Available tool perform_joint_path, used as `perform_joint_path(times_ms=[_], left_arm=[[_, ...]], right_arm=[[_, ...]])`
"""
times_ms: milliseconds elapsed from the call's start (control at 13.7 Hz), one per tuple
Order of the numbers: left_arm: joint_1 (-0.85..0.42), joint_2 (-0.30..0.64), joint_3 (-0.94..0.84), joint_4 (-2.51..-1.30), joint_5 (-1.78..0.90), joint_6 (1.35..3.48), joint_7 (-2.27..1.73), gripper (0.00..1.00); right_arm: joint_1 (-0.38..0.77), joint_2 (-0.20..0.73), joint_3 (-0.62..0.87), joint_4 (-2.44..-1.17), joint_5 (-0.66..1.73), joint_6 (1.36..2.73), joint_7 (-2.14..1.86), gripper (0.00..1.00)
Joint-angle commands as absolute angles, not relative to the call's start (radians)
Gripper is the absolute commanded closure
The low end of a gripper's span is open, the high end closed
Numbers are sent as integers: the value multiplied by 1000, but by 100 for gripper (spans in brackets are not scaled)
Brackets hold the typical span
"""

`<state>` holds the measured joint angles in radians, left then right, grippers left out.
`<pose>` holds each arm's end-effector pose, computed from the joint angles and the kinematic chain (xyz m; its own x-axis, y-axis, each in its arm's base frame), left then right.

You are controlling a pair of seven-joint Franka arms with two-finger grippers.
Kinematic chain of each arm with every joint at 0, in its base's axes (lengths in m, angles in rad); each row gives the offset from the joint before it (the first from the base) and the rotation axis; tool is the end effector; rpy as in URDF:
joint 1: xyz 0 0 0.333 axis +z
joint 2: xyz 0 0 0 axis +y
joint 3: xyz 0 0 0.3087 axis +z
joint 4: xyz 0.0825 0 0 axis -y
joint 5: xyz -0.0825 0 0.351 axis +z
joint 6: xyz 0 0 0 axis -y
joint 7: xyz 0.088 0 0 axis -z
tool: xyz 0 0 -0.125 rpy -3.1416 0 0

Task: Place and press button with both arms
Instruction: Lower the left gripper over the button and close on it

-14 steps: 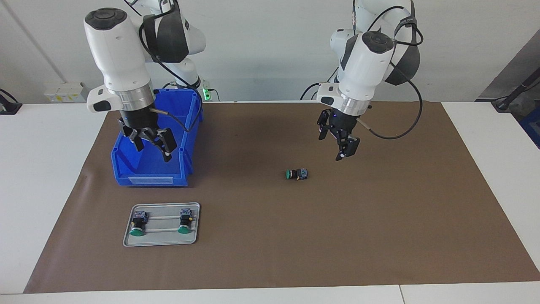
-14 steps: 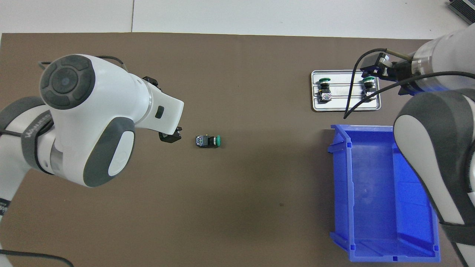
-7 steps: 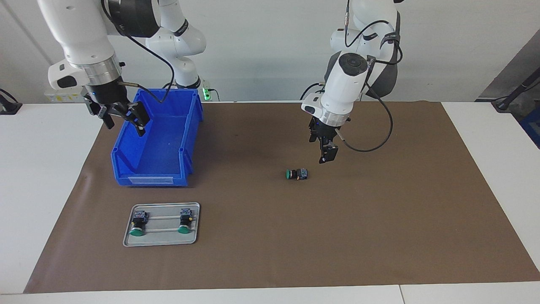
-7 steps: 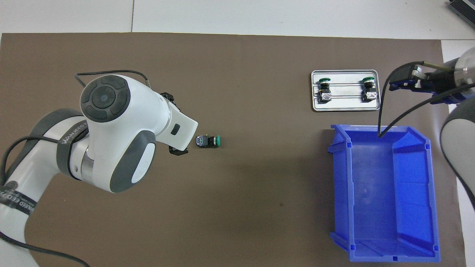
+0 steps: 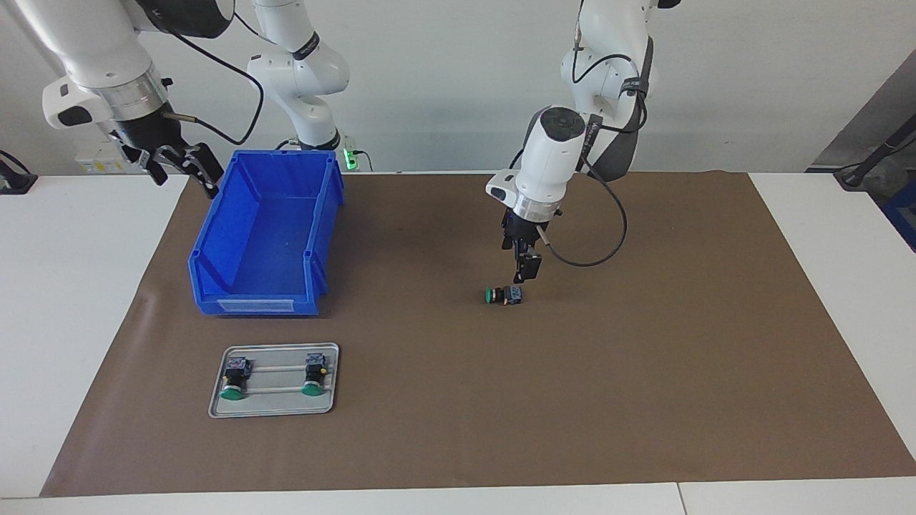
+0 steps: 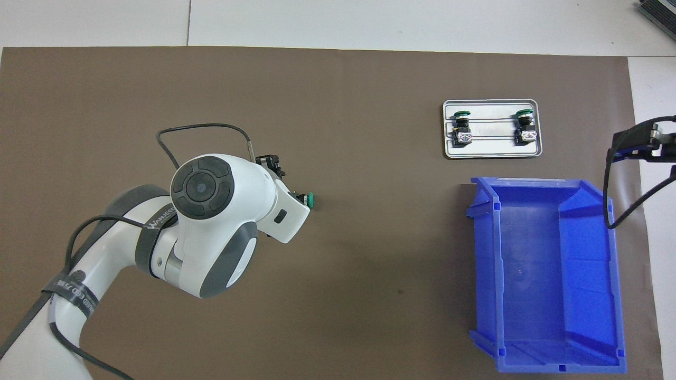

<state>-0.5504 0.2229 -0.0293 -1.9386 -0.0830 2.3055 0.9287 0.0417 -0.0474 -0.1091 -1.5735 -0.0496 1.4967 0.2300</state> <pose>0.4935 -0.3256 0.3779 0.1084 -0.9835 0.1449 -0.9905 -0.1192 -0.0681 0.4974 -0.0415 0.6158 0.9550 -0.2960 -0.0187 -0.2948 -0.9542 0.0500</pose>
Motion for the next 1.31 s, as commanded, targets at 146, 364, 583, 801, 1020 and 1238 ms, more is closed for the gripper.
perform_joint_path(times_ms=[146, 364, 583, 801, 1020, 1238], left_arm=[[-592, 359, -12, -1810, -92, 2312, 868, 4], [-615, 393, -11, -1834, -91, 2342, 868, 7], [-620, 396, -11, -1867, -91, 2375, 868, 8], [-621, 394, -11, -1925, -91, 2434, 865, 8], [-626, 393, -9, -1927, -91, 2433, 865, 9], [-627, 393, -8, -1919, -84, 2422, 844, 45]], right_arm=[[35, -72, -100, -1615, -29, 1509, 103, 0], [35, -72, -98, -1615, -29, 1508, 98, 0], [37, -87, -98, -1643, -29, 1509, 97, 0], [38, -87, -97, -1644, -31, 1548, 95, 0], [38, -83, -97, -1638, -31, 1566, 98, 0], [38, -80, -97, -1635, -31, 1571, 103, 0]])
